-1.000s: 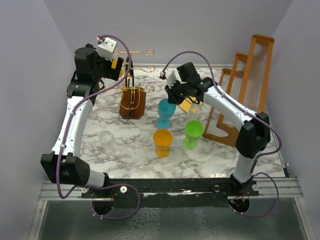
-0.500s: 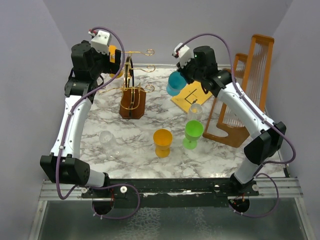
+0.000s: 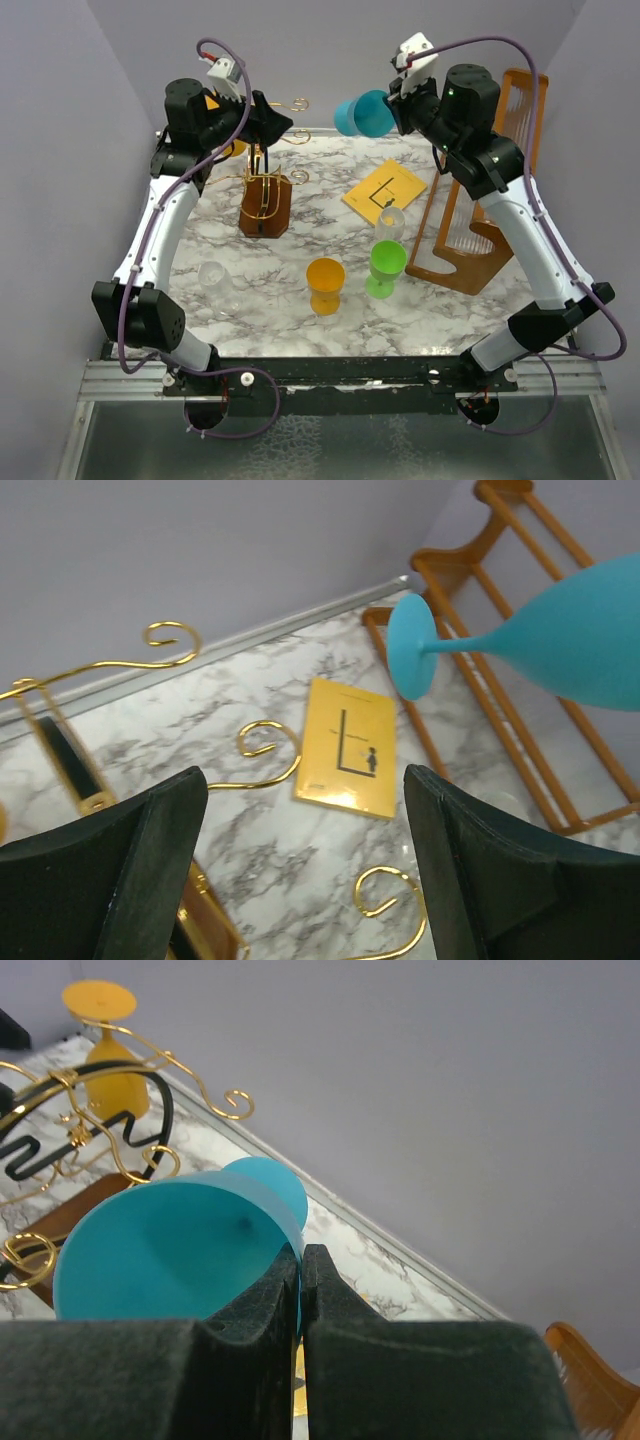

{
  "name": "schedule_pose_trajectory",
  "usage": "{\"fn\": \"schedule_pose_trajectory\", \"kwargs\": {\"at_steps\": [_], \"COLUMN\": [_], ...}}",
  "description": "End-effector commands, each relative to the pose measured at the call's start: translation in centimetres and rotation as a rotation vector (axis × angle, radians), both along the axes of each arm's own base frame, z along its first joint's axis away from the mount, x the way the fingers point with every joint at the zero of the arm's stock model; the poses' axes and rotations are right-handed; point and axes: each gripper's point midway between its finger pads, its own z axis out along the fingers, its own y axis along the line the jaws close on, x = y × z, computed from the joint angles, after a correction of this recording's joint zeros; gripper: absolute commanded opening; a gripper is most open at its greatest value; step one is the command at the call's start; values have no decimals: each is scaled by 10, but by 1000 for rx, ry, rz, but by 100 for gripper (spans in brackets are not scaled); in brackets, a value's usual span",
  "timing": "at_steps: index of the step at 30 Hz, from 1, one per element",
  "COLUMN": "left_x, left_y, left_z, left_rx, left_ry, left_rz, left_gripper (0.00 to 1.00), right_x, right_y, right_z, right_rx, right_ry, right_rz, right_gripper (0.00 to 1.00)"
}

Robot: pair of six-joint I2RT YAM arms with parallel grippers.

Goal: Place the wine glass upside down on the wine glass rack

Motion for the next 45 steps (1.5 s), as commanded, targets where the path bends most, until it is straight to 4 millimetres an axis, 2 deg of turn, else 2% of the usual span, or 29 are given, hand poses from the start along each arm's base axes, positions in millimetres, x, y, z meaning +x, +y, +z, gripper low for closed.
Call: {"fn": "schedule_pose_trajectory", "kwargs": {"at_steps": [1,6,13,21,30,39,45], "left_x": [-15,-19,-28,-36,-40,-33,-29], "left_y": [-41,-61,-82,-87,-91,-93,-94], "left_z": [28,26,22,11,6,-2,-6], "left_rx": [-173,-257,-319,-324,-329,-327,-321], "left_ry": [19,76,129,158,179,212,223], "left_rz": [-201,-287,-388,-425,-460,-445,-439], "left_gripper": [80,78,71,62,44,39,25], "right_x": [-23,-37,-46,-53,-53,-57,-59], "right_y": [-2,6,17,24,24,27,26], "right_z": [47,59,61,60,59,59,57], "right_rx": [136,182,209,210,206,208,204], "right_ry": [-59,-49,-23,-11,-11,-7,-8], "right_rz": [31,102,173,224,226,251,255], "right_gripper": [1,1,1,1,1,1,1]}}
